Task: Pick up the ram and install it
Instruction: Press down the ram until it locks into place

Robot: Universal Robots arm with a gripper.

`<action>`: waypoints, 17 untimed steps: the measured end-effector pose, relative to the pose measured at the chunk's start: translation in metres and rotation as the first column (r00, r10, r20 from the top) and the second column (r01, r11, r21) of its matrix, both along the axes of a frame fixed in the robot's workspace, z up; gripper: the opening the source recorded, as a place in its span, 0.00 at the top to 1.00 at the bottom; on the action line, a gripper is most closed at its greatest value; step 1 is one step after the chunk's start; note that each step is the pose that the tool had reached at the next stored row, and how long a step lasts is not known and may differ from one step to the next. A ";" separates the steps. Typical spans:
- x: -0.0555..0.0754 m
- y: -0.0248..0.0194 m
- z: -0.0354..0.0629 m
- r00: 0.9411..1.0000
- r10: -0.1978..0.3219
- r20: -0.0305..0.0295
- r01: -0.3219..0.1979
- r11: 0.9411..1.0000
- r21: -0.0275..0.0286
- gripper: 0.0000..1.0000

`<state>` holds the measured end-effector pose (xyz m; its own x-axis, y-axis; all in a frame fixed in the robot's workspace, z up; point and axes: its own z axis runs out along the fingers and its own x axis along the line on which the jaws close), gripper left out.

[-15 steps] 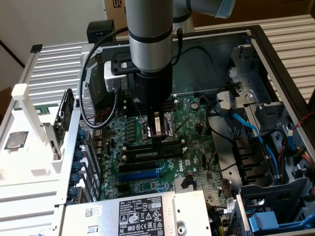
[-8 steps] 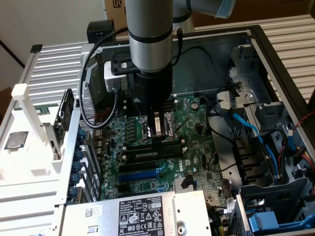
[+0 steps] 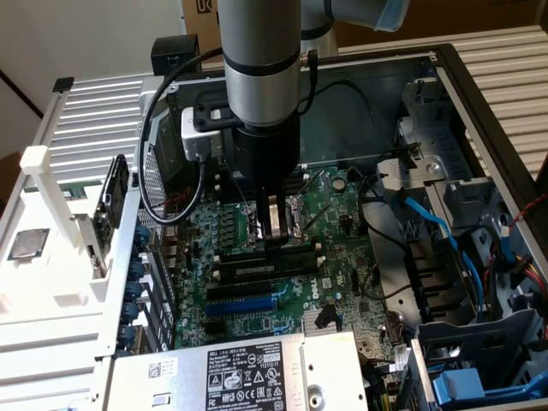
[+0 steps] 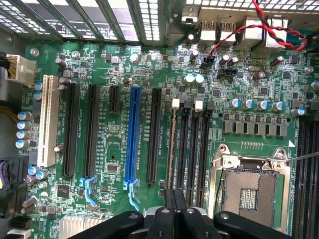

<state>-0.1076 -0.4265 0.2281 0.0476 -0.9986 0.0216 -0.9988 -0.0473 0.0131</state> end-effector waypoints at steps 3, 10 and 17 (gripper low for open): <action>0.000 0.0000 -0.0002 1.000 0.000 0.000 0.000 1.000 0.000 0.90; -0.002 0.0000 -0.0005 1.000 0.000 -0.001 0.000 1.000 0.000 0.90; -0.002 0.0000 -0.0018 1.000 0.000 -0.001 0.000 1.000 0.002 0.90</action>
